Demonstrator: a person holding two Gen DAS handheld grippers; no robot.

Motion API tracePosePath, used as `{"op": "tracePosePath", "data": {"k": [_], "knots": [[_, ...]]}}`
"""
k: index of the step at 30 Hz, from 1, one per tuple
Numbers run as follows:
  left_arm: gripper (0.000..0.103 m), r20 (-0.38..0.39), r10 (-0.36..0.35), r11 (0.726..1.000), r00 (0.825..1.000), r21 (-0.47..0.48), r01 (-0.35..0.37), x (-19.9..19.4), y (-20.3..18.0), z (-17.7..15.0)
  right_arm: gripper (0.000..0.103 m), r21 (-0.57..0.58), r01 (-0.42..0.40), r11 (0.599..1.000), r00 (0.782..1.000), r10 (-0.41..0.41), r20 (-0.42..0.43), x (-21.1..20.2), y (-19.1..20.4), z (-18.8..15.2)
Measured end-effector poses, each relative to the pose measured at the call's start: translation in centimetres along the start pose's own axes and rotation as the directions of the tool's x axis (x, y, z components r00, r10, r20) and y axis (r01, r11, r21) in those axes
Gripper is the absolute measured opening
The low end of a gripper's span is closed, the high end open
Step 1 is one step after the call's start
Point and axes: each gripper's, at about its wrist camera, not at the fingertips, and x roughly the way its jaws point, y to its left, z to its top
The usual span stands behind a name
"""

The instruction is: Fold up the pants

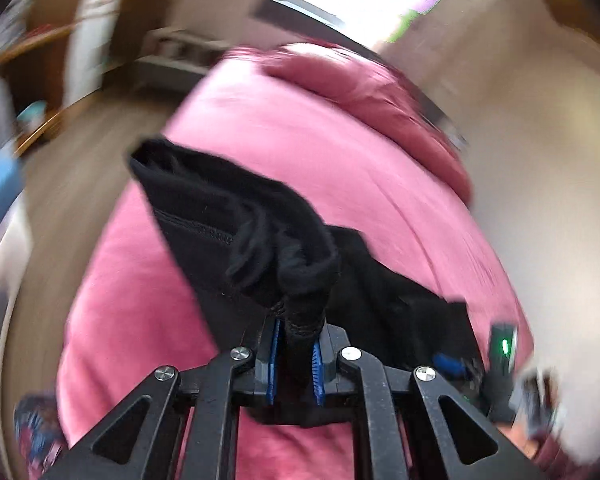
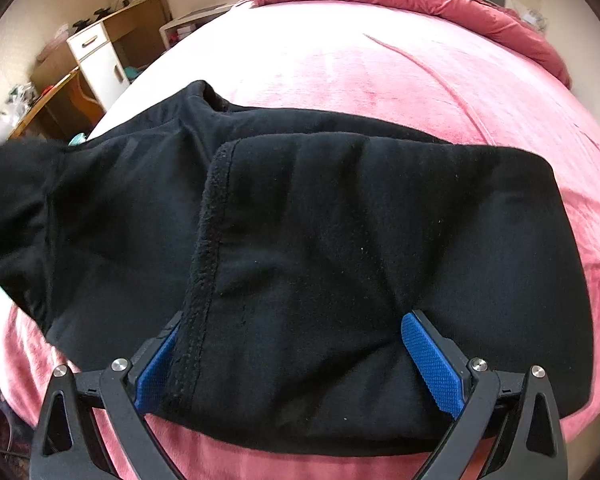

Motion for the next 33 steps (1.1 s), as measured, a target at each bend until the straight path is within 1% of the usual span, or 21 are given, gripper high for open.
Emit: {"op": "tracePosePath", "data": {"k": [2, 6, 8, 9, 10, 11, 14, 16, 19, 20, 21, 23, 24, 26, 31, 33], "knots": [[0.012, -0.050, -0.006, 0.993, 0.999, 0.115, 0.012, 1.8, -2.6, -0.4, 0.103, 0.014, -0.028, 1.000, 1.000, 0.028, 0.009, -0.9, -0.6, 0.4], [0.012, -0.128, 0.005, 0.974, 0.992, 0.227, 0.024, 4.5, -5.0, -1.8, 0.103, 0.060, -0.094, 0.994, 0.992, 0.088, 0.091, -3.7, -2.6, 1.2], [0.012, -0.156, 0.024, 0.963, 0.988, 0.267, 0.019, 5.3, -5.6, -2.5, 0.103, 0.086, -0.145, 0.986, 0.985, 0.136, 0.106, -4.5, -3.5, 1.5], [0.012, -0.163, 0.036, 0.957, 0.986, 0.289, 0.013, 5.4, -6.0, -3.0, 0.103, 0.105, -0.184, 0.977, 0.979, 0.174, 0.104, -4.9, -4.2, 1.7], [0.012, -0.167, 0.045, 0.953, 0.985, 0.303, 0.008, 5.5, -6.3, -3.3, 0.103, 0.116, -0.204, 0.972, 0.976, 0.193, 0.104, -5.1, -4.4, 1.7], [0.012, -0.169, 0.050, 0.951, 0.984, 0.310, 0.005, 5.5, -6.3, -3.5, 0.103, 0.140, -0.248, 0.959, 0.966, 0.234, 0.107, -5.2, -4.9, 1.9], [0.012, -0.169, 0.086, 0.934, 0.982, 0.357, -0.020, 5.7, -6.9, -4.0, 0.103, 0.194, -0.344, 0.919, 0.939, 0.331, 0.095, -4.9, -5.8, 2.2], [0.012, -0.171, 0.096, 0.929, 0.981, 0.370, -0.026, 5.8, -7.1, -4.2, 0.102, 0.203, -0.373, 0.905, 0.928, 0.362, 0.090, -4.7, -5.6, 2.4], [0.012, -0.168, 0.107, 0.922, 0.980, 0.386, -0.035, 5.9, -7.4, -4.2, 0.099, 0.185, -0.417, 0.890, 0.909, 0.412, 0.068, -4.4, -4.2, 2.8], [0.012, -0.168, 0.107, 0.921, 0.980, 0.387, -0.034, 5.8, -7.4, -4.2, 0.097, 0.176, -0.444, 0.879, 0.896, 0.441, 0.056, -4.3, -3.9, 3.2], [0.012, -0.168, 0.106, 0.922, 0.980, 0.386, -0.033, 5.8, -7.4, -4.2, 0.094, 0.171, -0.461, 0.871, 0.887, 0.459, 0.049, -4.1, -3.4, 3.3], [0.012, -0.168, 0.105, 0.922, 0.980, 0.386, -0.032, 5.7, -7.8, -4.3, 0.091, 0.159, -0.488, 0.858, 0.872, 0.488, 0.040, -4.0, -2.4, 3.9], [0.012, -0.167, 0.104, 0.922, 0.980, 0.386, -0.031, 5.6, -7.7, -4.4, 0.090, 0.151, -0.515, 0.844, 0.856, 0.516, 0.032, -3.8, -1.9, 4.6], [0.012, -0.167, 0.104, 0.922, 0.980, 0.386, -0.032, 5.7, -7.7, -4.1, 0.090, 0.137, -0.541, 0.830, 0.839, 0.545, 0.013, -3.3, -0.5, 5.8], [0.012, -0.165, 0.102, 0.923, 0.981, 0.385, -0.031, 5.8, -7.8, -4.2, 0.091, 0.088, -0.565, 0.821, 0.821, 0.569, -0.040, -1.6, 2.5, 8.0], [0.012, -0.166, 0.101, 0.922, 0.981, 0.386, -0.030, 5.8, -7.8, -4.2, 0.091, 0.075, -0.567, 0.820, 0.819, 0.571, -0.059, -1.1, 3.4, 8.5]]}}
